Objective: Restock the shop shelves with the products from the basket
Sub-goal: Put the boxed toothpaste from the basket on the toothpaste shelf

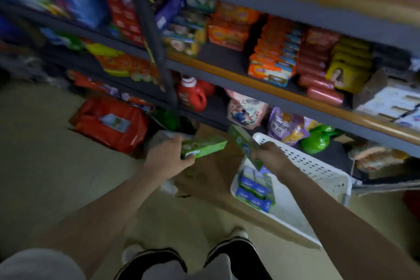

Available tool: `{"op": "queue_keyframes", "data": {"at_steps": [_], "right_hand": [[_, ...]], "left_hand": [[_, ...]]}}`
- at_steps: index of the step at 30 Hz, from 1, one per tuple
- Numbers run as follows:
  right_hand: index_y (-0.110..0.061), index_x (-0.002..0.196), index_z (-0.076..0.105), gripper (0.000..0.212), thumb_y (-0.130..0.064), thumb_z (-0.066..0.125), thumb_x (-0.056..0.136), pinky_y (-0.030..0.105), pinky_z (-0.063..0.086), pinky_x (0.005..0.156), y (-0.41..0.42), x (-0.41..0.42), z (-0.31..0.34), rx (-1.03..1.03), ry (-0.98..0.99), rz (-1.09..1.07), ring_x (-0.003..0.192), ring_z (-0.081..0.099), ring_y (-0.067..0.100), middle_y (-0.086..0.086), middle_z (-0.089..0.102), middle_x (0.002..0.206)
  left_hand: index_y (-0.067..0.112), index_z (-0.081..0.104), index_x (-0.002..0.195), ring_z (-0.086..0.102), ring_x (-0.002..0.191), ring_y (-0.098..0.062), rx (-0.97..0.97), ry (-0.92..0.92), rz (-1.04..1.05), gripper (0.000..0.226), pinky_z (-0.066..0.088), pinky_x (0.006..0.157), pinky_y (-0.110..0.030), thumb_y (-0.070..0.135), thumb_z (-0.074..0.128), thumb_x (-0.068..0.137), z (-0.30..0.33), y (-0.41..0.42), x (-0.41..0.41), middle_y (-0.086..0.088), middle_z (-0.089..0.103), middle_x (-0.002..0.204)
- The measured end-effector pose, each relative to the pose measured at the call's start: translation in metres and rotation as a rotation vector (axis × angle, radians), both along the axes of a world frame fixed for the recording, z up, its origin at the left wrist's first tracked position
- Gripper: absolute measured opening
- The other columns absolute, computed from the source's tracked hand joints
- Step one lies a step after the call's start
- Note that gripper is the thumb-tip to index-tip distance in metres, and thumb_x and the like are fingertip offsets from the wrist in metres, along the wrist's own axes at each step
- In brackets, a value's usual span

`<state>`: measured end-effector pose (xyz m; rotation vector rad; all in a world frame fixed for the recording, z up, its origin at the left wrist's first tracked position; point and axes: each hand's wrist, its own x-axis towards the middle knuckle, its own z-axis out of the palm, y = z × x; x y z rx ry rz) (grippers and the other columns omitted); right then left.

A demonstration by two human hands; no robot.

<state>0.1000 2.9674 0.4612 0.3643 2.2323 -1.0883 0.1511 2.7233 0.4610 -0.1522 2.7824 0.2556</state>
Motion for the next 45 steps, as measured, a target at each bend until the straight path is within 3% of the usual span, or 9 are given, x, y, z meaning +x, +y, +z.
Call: {"op": "queue_keyframes", "data": {"at_steps": [4,9,19,26,30,33,40,42,45], "right_hand": [[-0.005,0.092,0.063,0.046,-0.03,0.06,0.053,0.029,0.04,0.058,-0.111,0.007,0.035,-0.038,0.166,0.085,0.074,0.058,0.023,0.009,0.062,0.08],[-0.016,0.103,0.053,0.029,-0.017,0.066,0.077,0.031,0.046,0.07,-0.266,0.018,0.071,-0.088,0.283,0.142,0.082,0.054,0.02,0.004,0.055,0.091],[-0.016,0.103,0.043,0.029,-0.019,0.064,0.083,0.018,0.033,0.037,-0.43,-0.061,0.11,-0.173,0.572,0.019,0.06,0.045,0.002,-0.004,0.05,0.078],[-0.002,0.131,0.033,0.059,-0.03,0.058,0.086,0.024,0.032,0.075,-0.517,-0.189,0.074,-0.13,0.548,-0.142,0.114,0.045,0.034,0.019,0.036,0.136],[-0.002,0.124,0.044,0.042,-0.025,0.05,0.09,0.011,0.038,0.06,-0.532,-0.228,0.036,0.075,0.377,0.036,0.071,0.049,0.022,0.024,0.038,0.137],[-0.01,0.094,0.051,0.016,-0.024,0.053,0.087,0.027,0.039,0.063,-0.535,-0.232,0.016,0.091,0.272,0.148,0.074,0.056,0.02,0.02,0.044,0.116],[-0.005,0.126,0.046,0.043,-0.024,0.057,0.09,0.036,0.042,0.093,-0.564,-0.234,0.0,-0.111,0.185,-0.048,0.124,0.046,0.034,0.018,0.051,0.126],[-0.011,0.142,0.028,0.061,-0.019,0.057,0.089,0.045,0.044,0.102,-0.58,-0.242,-0.006,-0.224,0.211,-0.115,0.122,0.05,0.031,0.015,0.049,0.135],[-0.008,0.133,0.042,0.046,-0.009,0.055,0.088,0.042,0.047,0.099,-0.578,-0.252,-0.018,-0.23,0.203,-0.294,0.113,0.057,0.03,0.014,0.057,0.126]], "left_hand": [[0.008,0.041,0.115,0.064,0.082,-0.03,0.034,0.092,0.154,0.05,0.04,0.052,-0.031,0.049,0.05,0.087,0.017,-0.114,0.022,-0.004,0.055,0.081],[0.007,0.042,0.107,0.063,0.082,-0.035,0.149,0.222,0.334,0.046,0.052,0.066,-0.041,0.044,0.056,0.085,0.047,-0.255,0.047,-0.013,0.062,0.088],[0.006,0.041,0.107,0.048,0.053,-0.024,0.278,0.573,0.409,0.04,0.031,0.043,-0.031,0.039,0.053,0.089,0.097,-0.392,-0.03,-0.005,0.05,0.068],[0.009,0.037,0.1,0.048,0.055,-0.025,0.246,0.524,0.316,0.035,0.027,0.043,-0.03,0.039,0.052,0.089,0.082,-0.423,-0.146,0.001,0.042,0.068],[0.007,0.037,0.107,0.06,0.067,-0.031,0.225,0.446,0.271,0.037,0.038,0.049,-0.033,0.038,0.051,0.09,0.053,-0.429,-0.196,-0.011,0.052,0.094],[0.007,0.031,0.119,0.063,0.083,-0.034,0.166,0.324,0.217,0.048,0.041,0.054,-0.036,0.04,0.05,0.091,0.029,-0.434,-0.225,-0.014,0.047,0.116],[0.007,0.03,0.117,0.061,0.091,-0.037,0.194,0.113,0.049,0.044,0.044,0.064,-0.04,0.038,0.048,0.092,0.003,-0.445,-0.293,-0.019,0.055,0.111],[0.007,0.029,0.118,0.06,0.096,-0.037,0.231,0.057,0.025,0.041,0.043,0.067,-0.04,0.031,0.05,0.091,-0.008,-0.451,-0.305,-0.02,0.056,0.111],[0.004,0.031,0.119,0.062,0.081,-0.035,0.185,0.128,-0.057,0.048,0.034,0.048,-0.029,0.04,0.048,0.091,-0.017,-0.467,-0.308,-0.018,0.061,0.1]]}}
